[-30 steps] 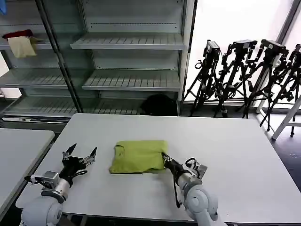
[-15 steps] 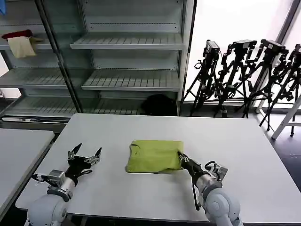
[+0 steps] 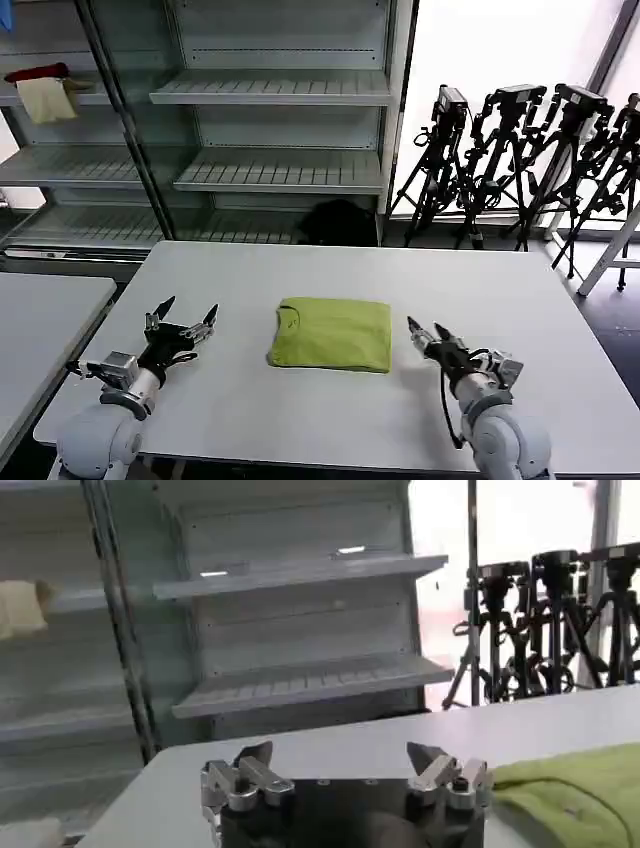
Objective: Fold and organize the clothes.
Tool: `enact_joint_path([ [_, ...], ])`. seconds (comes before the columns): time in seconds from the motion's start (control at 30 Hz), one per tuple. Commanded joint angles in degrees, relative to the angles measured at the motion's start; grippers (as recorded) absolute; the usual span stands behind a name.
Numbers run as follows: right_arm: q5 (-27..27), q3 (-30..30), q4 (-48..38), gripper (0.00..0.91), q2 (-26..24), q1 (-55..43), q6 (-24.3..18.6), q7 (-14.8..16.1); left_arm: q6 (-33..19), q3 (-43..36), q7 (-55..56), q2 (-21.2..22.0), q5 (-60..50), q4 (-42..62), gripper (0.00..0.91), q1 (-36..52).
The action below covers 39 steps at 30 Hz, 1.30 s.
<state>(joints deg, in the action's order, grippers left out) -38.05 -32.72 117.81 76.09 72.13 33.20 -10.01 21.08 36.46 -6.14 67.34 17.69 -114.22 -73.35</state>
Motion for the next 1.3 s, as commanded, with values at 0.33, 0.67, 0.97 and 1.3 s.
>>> enact_joint_path([
  [0.33,22.1,-13.4,-9.4,0.907,-13.6,-1.3,-15.3,7.8,-4.7,5.2,1.1,-2.9,20.4,5.3,0.907,2.5],
  [0.67,22.0,-9.7,-7.5,0.907,-14.1,-0.4,-11.8,9.6,-7.6,5.0,1.4,-4.4,20.1,12.4,0.907,2.3],
  [0.97,20.7,-10.3,-7.6,0.907,-13.7,-0.2,-11.3,10.5,-8.0,4.9,1.4,-4.4,19.2,11.4,0.907,1.4],
  [1.3,19.2,-11.3,-6.3,0.907,-12.4,0.2,-11.8,10.0,-8.6,4.8,1.5,-4.0,19.4,9.0,0.907,0.9],
])
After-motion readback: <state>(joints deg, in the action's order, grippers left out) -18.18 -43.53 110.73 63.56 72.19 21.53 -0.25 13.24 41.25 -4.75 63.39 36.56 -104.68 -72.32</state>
